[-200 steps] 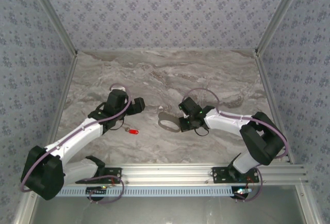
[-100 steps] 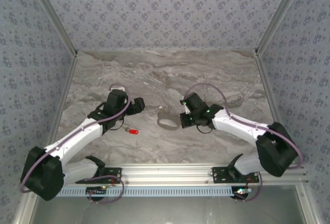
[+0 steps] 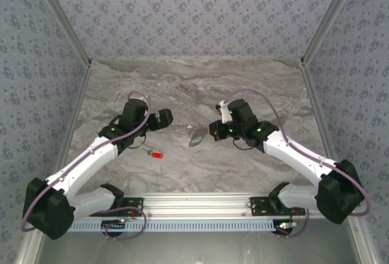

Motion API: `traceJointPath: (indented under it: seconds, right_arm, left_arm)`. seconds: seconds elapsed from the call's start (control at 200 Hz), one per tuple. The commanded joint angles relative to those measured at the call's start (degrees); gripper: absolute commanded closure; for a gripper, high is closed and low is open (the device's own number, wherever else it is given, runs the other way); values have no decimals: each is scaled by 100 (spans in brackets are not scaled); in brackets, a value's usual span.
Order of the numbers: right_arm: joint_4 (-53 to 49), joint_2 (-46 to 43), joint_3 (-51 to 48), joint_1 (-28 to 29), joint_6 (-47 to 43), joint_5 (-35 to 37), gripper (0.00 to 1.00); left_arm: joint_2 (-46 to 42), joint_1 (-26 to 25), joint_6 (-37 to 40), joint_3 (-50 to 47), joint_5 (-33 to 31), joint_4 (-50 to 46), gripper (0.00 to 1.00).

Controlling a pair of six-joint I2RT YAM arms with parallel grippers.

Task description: Put the keys on the keyring

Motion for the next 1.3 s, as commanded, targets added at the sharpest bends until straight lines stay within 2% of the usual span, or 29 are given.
traceJointPath:
  seconds: [0.0,0.235,0.345,0.6,0.859,1.299]
  right_arm:
    - [526,-237,239,-253,257,-684,100]
    - [1447,-347,204,-767,710,-1652,100]
    - [1838,-357,189,-928,917,-1972,100]
    - [2962,-373,149,-1215,1569,-2529,100]
    - [4403,-375,13,-1434,2397,-3015,100]
    - [5073,-263,25,-1436,2828,-3268,100]
  left_arm:
    - [-263,-38,187,433,294,-199,2]
    - [-250,-43,487,760,967,39,2]
    - [-124,-37,675,879,1462,314,7]
    - [333,-42,1105,1271,2566,858,29]
    - [730,-39,1101,1611,3563,1543,50]
    - [1286,-204,794,2050,4208,2374,52]
